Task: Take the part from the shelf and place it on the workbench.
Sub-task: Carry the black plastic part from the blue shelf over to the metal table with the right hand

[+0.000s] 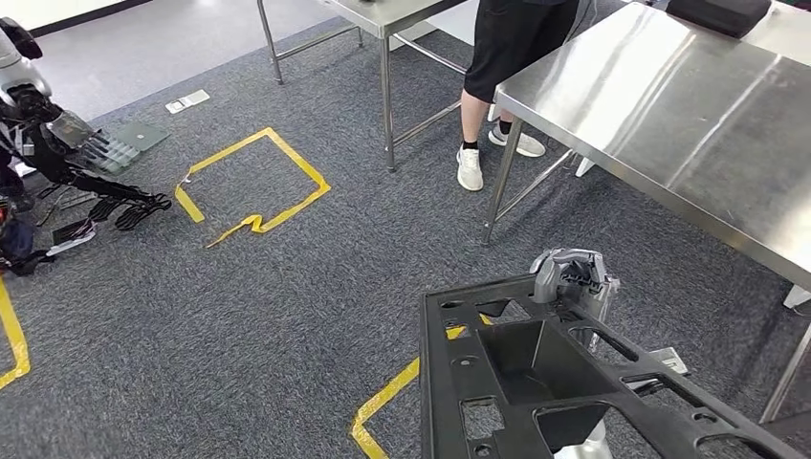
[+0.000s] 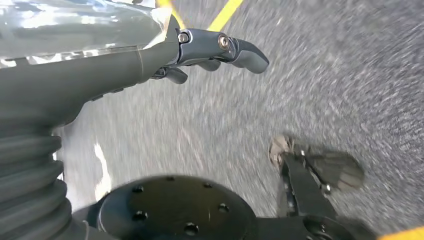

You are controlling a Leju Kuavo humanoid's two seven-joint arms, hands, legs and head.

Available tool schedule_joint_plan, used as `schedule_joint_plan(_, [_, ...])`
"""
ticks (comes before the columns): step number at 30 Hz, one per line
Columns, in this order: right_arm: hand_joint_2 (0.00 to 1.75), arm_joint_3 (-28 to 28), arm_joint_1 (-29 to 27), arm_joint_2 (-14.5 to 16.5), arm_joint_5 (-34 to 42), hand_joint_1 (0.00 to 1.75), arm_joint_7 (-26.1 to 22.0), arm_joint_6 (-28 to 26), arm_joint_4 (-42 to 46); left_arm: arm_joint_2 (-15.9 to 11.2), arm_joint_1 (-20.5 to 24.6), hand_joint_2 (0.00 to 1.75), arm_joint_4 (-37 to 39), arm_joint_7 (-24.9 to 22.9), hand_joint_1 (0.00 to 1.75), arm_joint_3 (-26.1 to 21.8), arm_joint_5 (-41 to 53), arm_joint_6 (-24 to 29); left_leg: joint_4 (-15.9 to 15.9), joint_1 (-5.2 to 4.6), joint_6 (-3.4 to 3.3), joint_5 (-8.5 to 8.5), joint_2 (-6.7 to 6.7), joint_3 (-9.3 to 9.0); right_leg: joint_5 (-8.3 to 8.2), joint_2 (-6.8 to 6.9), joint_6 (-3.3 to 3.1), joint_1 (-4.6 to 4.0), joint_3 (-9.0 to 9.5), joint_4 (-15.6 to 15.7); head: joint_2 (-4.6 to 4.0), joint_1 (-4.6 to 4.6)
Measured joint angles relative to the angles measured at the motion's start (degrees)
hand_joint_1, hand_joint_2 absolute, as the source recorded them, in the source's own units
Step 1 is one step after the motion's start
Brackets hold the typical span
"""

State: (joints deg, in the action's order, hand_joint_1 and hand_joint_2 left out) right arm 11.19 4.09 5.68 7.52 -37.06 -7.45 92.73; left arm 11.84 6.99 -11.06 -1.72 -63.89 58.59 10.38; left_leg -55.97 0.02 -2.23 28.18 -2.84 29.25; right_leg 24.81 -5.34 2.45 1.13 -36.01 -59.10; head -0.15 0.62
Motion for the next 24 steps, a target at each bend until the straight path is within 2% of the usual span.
schedule_joint_plan(2, [1.75,0.01,0.09,-0.01,0.01,1.75,0.02,-0.07,0.02,-0.13,-0.14,1.75,-0.03,-0.3,0.0,1.31,0.49,-0.1,0.46,-0.12,-0.51,-0.35,1.83,-0.1,2.84,3.35,-0.39,-0.24,-2.87,-5.81,0.0,-0.18])
schedule_joint_plan(3, [1.75,0.01,0.13,-0.01,0.01,1.75,0.03,-0.13,0.02,-0.21,-0.24,1.75,-0.04,-0.35,0.0,1.68,0.48,-0.04,0.46,-0.22,-0.61,-0.38,2.74,-0.02,4.52,4.24,-0.51,-0.29,-4.69,-9.9,0.0,-0.3])
schedule_joint_plan(4, [1.75,0.01,0.1,-0.02,0.02,1.75,0.04,-0.25,0.01,-0.28,-0.33,1.75,-0.05,-0.35,0.0,1.89,0.33,0.11,0.44,-0.31,-0.63,-0.37,3.65,0.05,5.69,4.54,-0.42,-0.26,-6.19,-13.37,0.0,-0.33])
schedule_joint_plan(5, [1.75,-0.02,0.04,-0.04,0.02,1.75,0.06,-0.38,0.0,-0.33,-0.41,1.75,-0.07,-0.32,0.0,2.0,0.07,0.31,0.43,-0.36,-0.65,-0.36,4.54,0.09,6.14,4.72,-0.14,-0.22,-6.81,-15.15,0.0,-0.37])
schedule_joint_plan(6, [1.75,-0.04,-0.02,-0.06,0.02,1.75,0.08,-0.5,0.0,-0.36,-0.49,1.75,-0.09,-0.26,0.0,2.04,-0.19,0.54,0.42,-0.37,-0.63,-0.32,5.37,0.09,5.71,4.96,0.31,-0.19,-6.22,-14.51,0.0,-0.43])
schedule_joint_plan(7, [1.75,-0.07,-0.07,-0.07,0.02,1.75,0.09,-0.6,0.0,-0.38,-0.57,1.75,-0.1,-0.21,0.0,2.06,-0.41,0.74,0.41,-0.36,-0.58,-0.26,6.11,0.03,4.55,5.44,0.84,-0.18,-4.4,-11.46,0.0,-0.45])
schedule_joint_plan(8, [1.75,-0.09,-0.11,-0.07,0.01,1.75,0.1,-0.64,0.01,-0.39,-0.64,1.75,-0.12,-0.16,0.0,2.1,-0.51,0.87,0.36,-0.41,-0.46,-0.15,6.73,-0.07,3.14,6.61,1.28,-0.2,-1.78,-6.92,0.0,-0.47])
schedule_joint_plan(9, [1.75,-0.1,-0.11,-0.07,0.01,1.75,0.11,-0.66,0.01,-0.43,-0.71,1.75,-0.15,-0.13,0.0,2.16,-0.53,0.96,0.27,-0.59,-0.24,0.04,7.27,-0.15,2.05,7.96,1.36,-0.33,0.64,-2.81,0.0,-0.52])
schedule_joint_plan(10, [1.75,-0.11,-0.11,-0.06,-0.01,1.75,0.12,-0.69,0.02,-0.47,-0.8,1.75,-0.18,-0.1,0.0,2.23,-0.56,1.0,0.17,-0.8,0.0,0.22,7.7,-0.22,1.34,8.88,1.11,-0.44,2.3,0.09,0.0,-0.52])
schedule_joint_plan(11, [1.75,-0.14,-0.13,-0.08,-0.01,1.75,0.14,-0.71,0.02,-0.52,-0.89,1.75,-0.22,-0.05,0.0,2.29,-0.62,1.03,0.07,-1.03,0.21,0.38,8.12,-0.29,1.09,9.46,0.72,-0.56,3.09,1.52,0.0,-0.51])
schedule_joint_plan(13, [1.75,-0.23,-0.26,-0.11,-0.04,1.75,0.17,-0.89,0.08,-0.56,-1.01,1.75,-0.28,0.19,0.0,2.36,-1.08,1.3,0.02,-1.17,0.52,0.58,9.06,-0.44,0.97,8.38,-0.14,-0.54,2.99,1.74,0.0,-0.45])
schedule_joint_plan(14, [1.75,-0.27,-0.4,-0.11,-0.07,1.75,0.16,-1.04,0.21,-0.57,-1.03,1.75,-0.3,0.42,0.0,2.35,-1.59,1.56,-0.19,-1.05,0.77,0.89,9.02,-0.46,0.87,7.75,-0.42,-0.31,2.97,1.82,0.0,-0.45])
schedule_joint_plan(15, [1.75,-0.34,-0.53,-0.1,-0.11,1.75,0.13,-1.26,0.45,-0.55,-1.08,1.75,-0.31,0.79,0.0,2.28,-2.26,1.83,-1.04,-0.88,1.07,1.67,8.23,-0.19,0.74,7.08,-0.8,-0.07,2.95,1.9,0.0,-0.38])
schedule_joint_plan(16, [1.75,-0.42,-0.65,-0.08,-0.17,1.75,0.09,-1.45,0.7,-0.5,-1.09,1.75,-0.31,1.21,0.0,2.12,-2.97,2.04,-3.01,-0.69,1.41,3.09,6.95,0.6,0.61,6.45,-1.22,0.2,2.95,2.0,0.0,-0.27])
schedule_joint_plan(18, [1.75,-0.55,-0.94,-0.02,-0.32,1.75,0.03,-1.67,1.06,-0.4,-0.86,1.75,-0.31,2.04,0.0,1.69,-4.02,2.2,-10.23,-0.42,1.9,7.09,4.1,3.73,0.48,5.29,-1.76,0.29,2.85,2.02,0.0,-0.05])
schedule_joint_plan(19, [1.75,-0.58,-1.13,0.01,-0.36,1.75,0.03,-1.71,1.1,-0.38,-0.65,1.75,-0.31,2.31,0.0,1.52,-4.32,2.21,-14.01,-0.36,2.06,8.67,3.5,5.39,0.44,4.68,-1.9,0.25,2.82,2.01,0.0,-0.02])
schedule_joint_plan(20, [1.75,-0.62,-1.38,0.02,-0.39,1.75,0.03,-1.75,1.17,-0.38,-0.46,1.75,-0.31,2.5,0.0,1.4,-4.51,2.21,-16.38,-0.3,2.17,9.21,3.27,6.42,0.41,3.98,-1.93,0.21,2.82,2.0,0.0,-0.03])
schedule_joint_plan(21, [1.75,-0.66,-1.62,0.02,-0.39,1.75,0.03,-1.78,1.25,-0.38,-0.37,1.75,-0.31,2.6,0.0,1.33,-4.63,2.21,-16.72,-0.19,2.23,8.62,3.19,6.51,0.38,3.24,-1.96,0.2,2.86,1.97,0.0,-0.02])
schedule_joint_plan(22, [1.75,-0.71,-1.83,0.02,-0.4,1.75,0.03,-1.8,1.36,-0.38,-0.38,1.75,-0.31,2.64,0.0,1.25,-4.69,2.21,-14.79,0.02,2.26,6.91,2.94,5.55,0.36,2.42,-1.97,0.24,2.92,1.92,0.0,-0.03])
schedule_joint_plan(23, [1.75,-0.77,-1.97,0.02,-0.4,1.75,0.03,-1.81,1.51,-0.38,-0.51,1.75,-0.31,2.65,0.0,1.16,-4.71,2.21,-11.22,0.34,2.31,4.59,2.15,3.86,0.35,1.56,-1.93,0.29,2.97,1.83,0.0,-0.03])
schedule_joint_plan(24, [1.75,-0.85,-2.02,0.02,-0.41,1.75,0.03,-1.83,1.67,-0.33,-0.66,1.75,-0.27,2.66,0.0,1.04,-4.73,2.2,-7.54,0.7,2.43,2.78,0.45,2.2,0.3,0.77,-1.81,0.23,2.89,1.69,0.0,-0.01])
